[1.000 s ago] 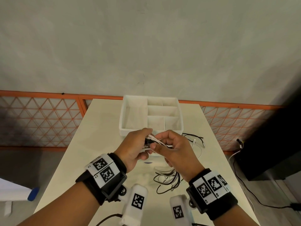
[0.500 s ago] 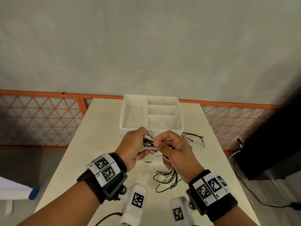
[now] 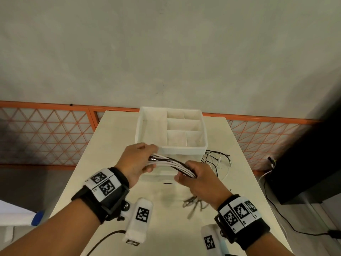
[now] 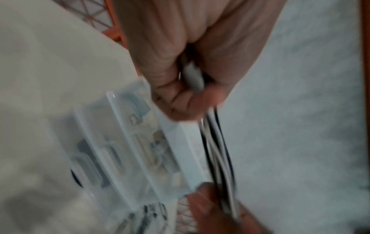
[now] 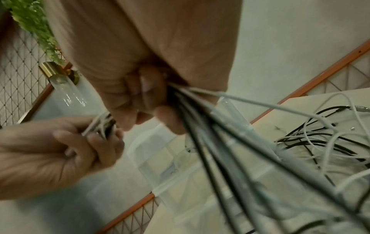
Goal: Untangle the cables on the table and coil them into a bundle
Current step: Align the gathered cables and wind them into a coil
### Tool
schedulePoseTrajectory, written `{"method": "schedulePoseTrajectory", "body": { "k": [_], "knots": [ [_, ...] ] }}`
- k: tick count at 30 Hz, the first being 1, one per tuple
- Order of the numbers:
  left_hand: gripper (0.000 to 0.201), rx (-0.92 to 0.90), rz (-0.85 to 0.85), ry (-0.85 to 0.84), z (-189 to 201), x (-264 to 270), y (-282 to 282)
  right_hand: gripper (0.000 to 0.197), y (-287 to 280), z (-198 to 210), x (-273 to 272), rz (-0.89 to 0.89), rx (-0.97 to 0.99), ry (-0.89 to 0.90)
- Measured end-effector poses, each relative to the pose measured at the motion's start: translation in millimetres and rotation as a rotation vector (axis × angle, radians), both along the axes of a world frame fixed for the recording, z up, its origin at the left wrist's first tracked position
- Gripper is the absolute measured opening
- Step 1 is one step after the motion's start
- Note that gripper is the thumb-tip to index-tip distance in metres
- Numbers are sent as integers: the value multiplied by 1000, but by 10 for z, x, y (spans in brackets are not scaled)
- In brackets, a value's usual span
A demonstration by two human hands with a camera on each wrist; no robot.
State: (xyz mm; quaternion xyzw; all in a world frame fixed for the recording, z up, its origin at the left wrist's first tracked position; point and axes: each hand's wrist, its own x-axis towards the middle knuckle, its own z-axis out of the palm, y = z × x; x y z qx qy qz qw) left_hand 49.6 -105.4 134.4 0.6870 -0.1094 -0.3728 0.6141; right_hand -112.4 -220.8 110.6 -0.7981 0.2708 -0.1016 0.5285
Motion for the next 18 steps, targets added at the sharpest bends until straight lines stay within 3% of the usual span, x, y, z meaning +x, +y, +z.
{"method": "schedulePoseTrajectory", "body": {
  "k": [2, 4, 6, 9, 13, 15, 18],
  "knots": [
    [39, 204, -148, -178, -70, 56, 53, 19, -14, -8, 7, -34, -54, 19],
    [51, 361, -211, -579, -49, 17, 48, 21, 43, 33, 75, 7, -176, 48],
    [49, 238, -262, -718, 72, -122, -15, 15, 138, 92, 181, 88, -298, 65],
    [60, 174, -487, -669, 173, -353, -135, 15, 199, 196, 298, 110, -344, -62],
    [67, 254, -389, -718, 303, -203, -141, 21, -22, 328, 230, 6, -5, -290],
    [55, 170, -328, -623, 451, -90, -119, 29, -164, 254, 135, -12, -13, -238],
    [44, -32, -311, -394, 586, -5, -85, 30, -258, 60, 66, -157, -202, -100]
  ]
}}
